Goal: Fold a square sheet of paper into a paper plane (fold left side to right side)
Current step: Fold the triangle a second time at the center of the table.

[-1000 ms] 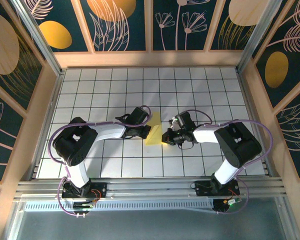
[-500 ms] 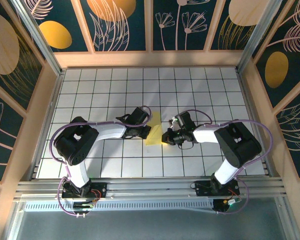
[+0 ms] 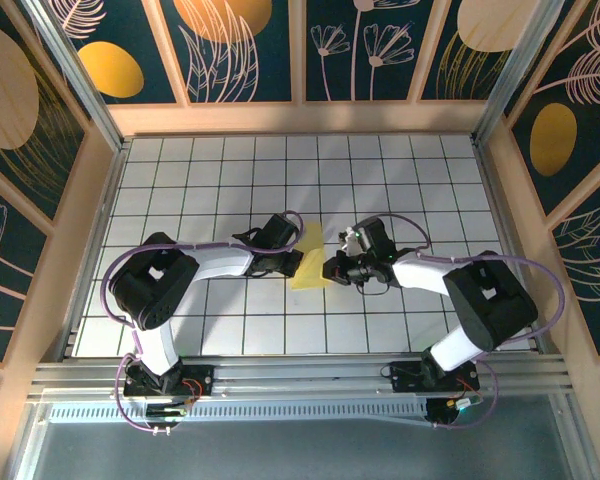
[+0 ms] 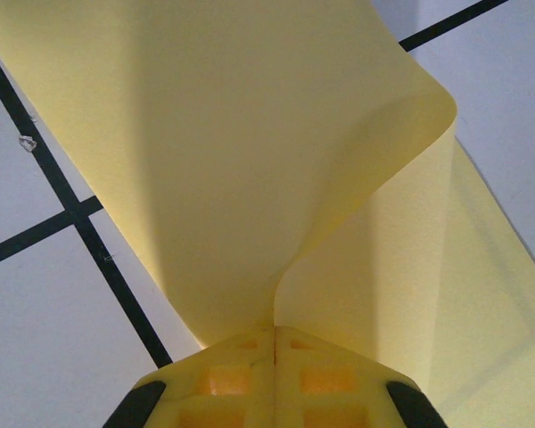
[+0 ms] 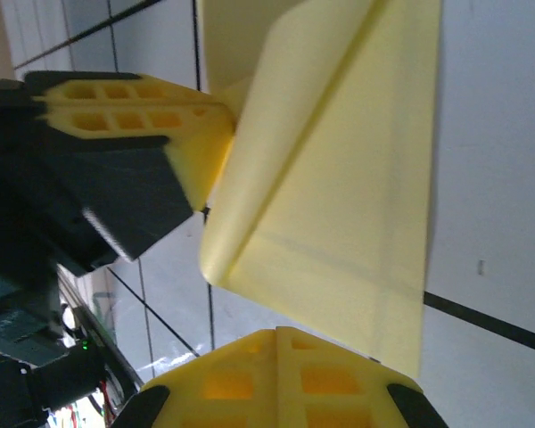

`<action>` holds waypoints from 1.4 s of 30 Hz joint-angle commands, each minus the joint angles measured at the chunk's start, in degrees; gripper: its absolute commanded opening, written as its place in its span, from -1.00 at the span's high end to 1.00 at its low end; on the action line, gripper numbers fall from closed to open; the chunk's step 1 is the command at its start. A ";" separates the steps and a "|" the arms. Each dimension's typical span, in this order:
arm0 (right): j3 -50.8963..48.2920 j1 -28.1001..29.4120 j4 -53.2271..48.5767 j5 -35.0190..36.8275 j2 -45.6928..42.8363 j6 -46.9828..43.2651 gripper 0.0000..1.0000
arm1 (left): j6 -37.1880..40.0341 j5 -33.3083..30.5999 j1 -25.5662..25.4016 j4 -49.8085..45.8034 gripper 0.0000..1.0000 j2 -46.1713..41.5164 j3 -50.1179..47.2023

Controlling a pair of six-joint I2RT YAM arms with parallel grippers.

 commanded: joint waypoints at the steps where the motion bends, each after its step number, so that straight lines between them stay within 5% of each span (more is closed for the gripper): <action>1: 1.22 0.08 3.67 -0.82 -0.65 2.65 1.00 | 0.97 -0.17 0.36 -1.19 1.00 1.80 -0.49; 18: 8.44 2.03 14.24 -1.08 12.61 6.93 1.00 | 0.89 -0.19 0.36 -1.15 1.00 1.95 -0.49; 42: 8.75 2.38 10.47 2.24 16.82 5.66 1.00 | 1.33 -0.89 0.37 -1.89 1.00 2.29 -0.08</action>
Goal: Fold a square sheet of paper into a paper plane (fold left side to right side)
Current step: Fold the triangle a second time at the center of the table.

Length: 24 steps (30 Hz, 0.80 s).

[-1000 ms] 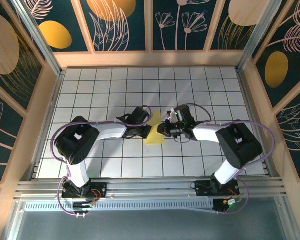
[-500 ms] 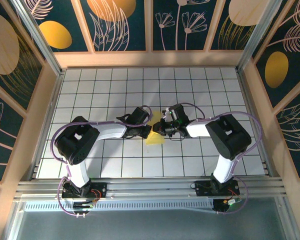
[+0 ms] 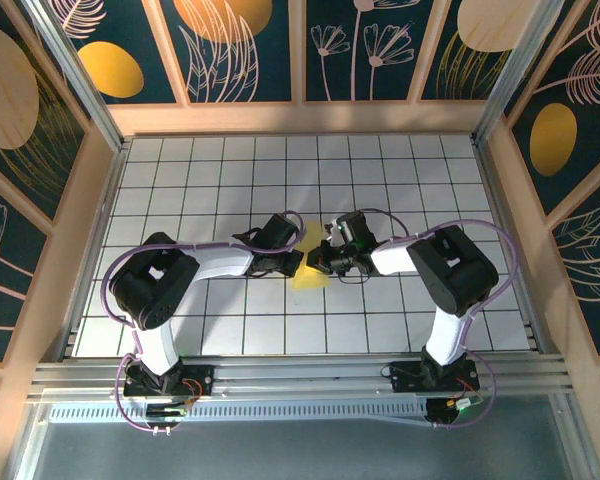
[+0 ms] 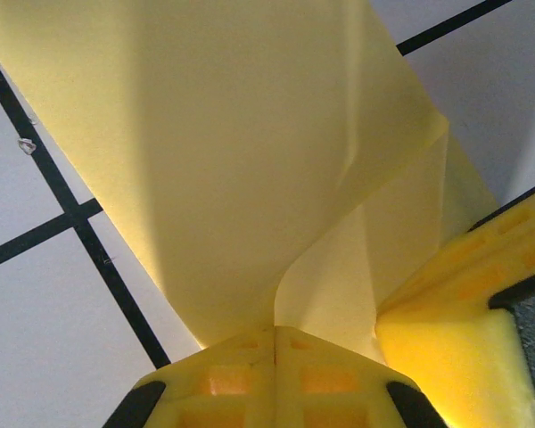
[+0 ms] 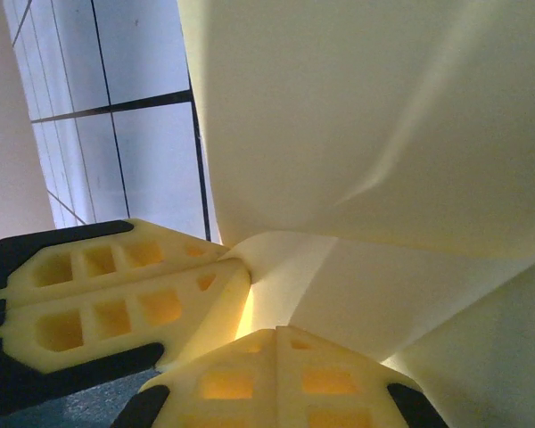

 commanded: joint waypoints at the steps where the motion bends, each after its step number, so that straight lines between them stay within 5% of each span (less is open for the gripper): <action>1: 0.99 0.51 -1.71 1.60 0.84 -1.26 1.00 | 1.39 -0.84 0.36 -2.10 1.00 2.15 -0.04; 15: 0.21 0.51 -4.22 3.09 1.83 -1.54 1.00 | 0.45 -1.27 0.36 -1.52 1.00 1.74 0.13; 24: -1.43 0.48 -4.71 4.16 1.79 -1.15 1.00 | -2.57 -4.15 0.37 -3.06 0.59 -3.08 3.41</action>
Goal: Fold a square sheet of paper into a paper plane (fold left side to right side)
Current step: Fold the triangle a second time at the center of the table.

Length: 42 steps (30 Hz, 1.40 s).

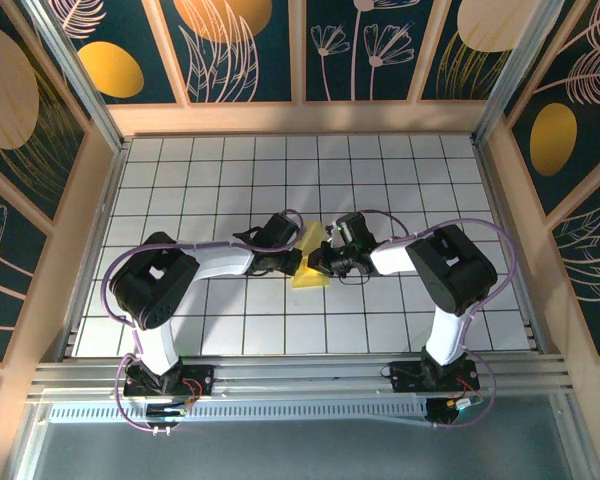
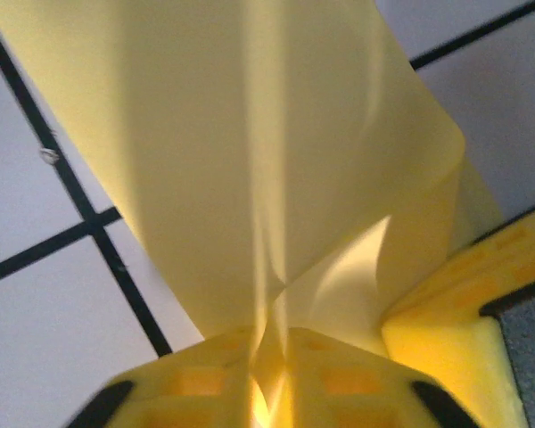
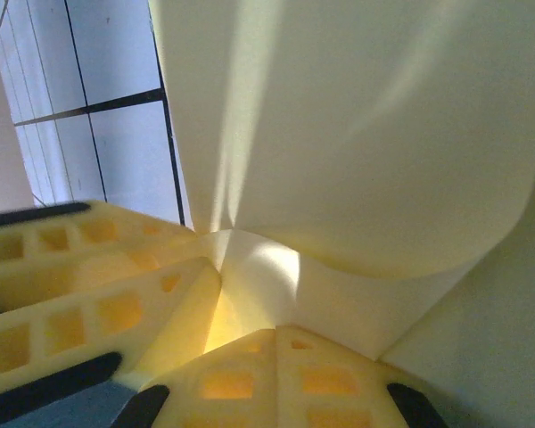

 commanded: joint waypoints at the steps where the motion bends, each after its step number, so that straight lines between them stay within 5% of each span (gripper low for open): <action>1: -1.45 0.47 -3.33 3.02 1.19 -0.75 1.00 | -1.87 -2.97 0.34 -2.71 0.54 -3.68 2.65; 8: -1.65 0.42 -2.99 2.89 0.79 -0.80 1.00 | -5.69 -0.09 0.36 -6.40 0.52 -11.17 1.53; 18: -1.81 0.47 -2.42 2.67 0.86 -0.64 1.00 | -23.55 23.07 0.34 5.75 0.85 -14.31 -9.62; 42: -1.39 0.48 -3.28 2.32 1.38 -1.15 1.00 | -23.61 21.63 0.34 6.75 0.95 -4.16 -8.40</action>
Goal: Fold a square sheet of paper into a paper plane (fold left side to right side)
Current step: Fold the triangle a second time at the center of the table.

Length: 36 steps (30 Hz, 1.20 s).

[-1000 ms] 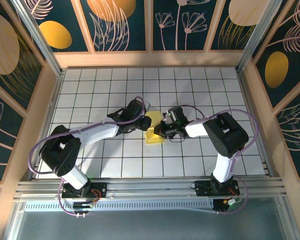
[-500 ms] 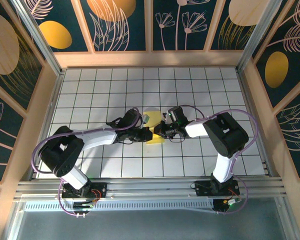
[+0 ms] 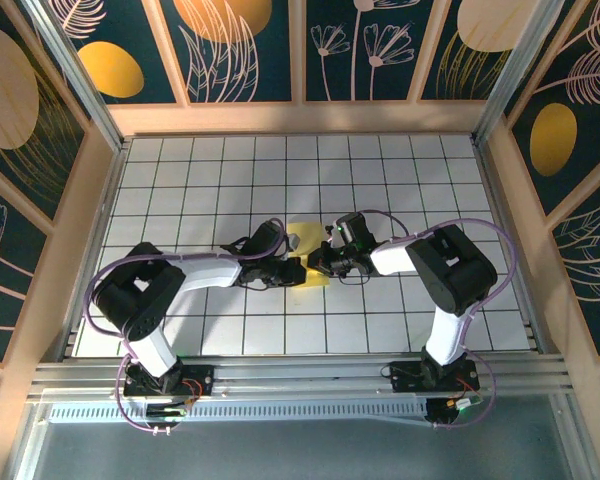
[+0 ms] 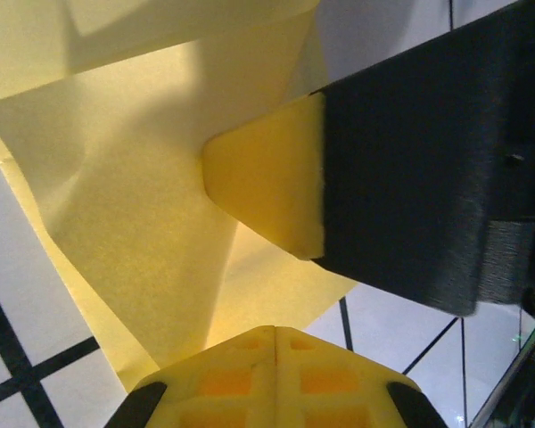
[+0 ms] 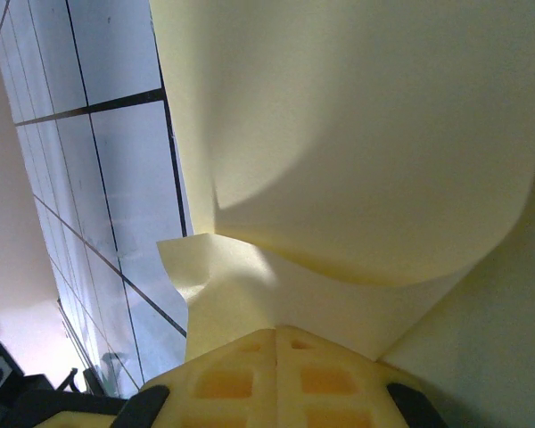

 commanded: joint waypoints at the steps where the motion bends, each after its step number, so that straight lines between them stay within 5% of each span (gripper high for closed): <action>1: -1.15 0.47 -3.65 2.36 1.36 -1.22 1.00 | -0.19 -0.25 0.26 -0.47 0.95 1.54 1.17; 36: -0.88 0.48 -4.47 2.36 1.75 -1.72 1.00 | 1.08 -3.16 0.25 -3.23 0.94 1.81 0.58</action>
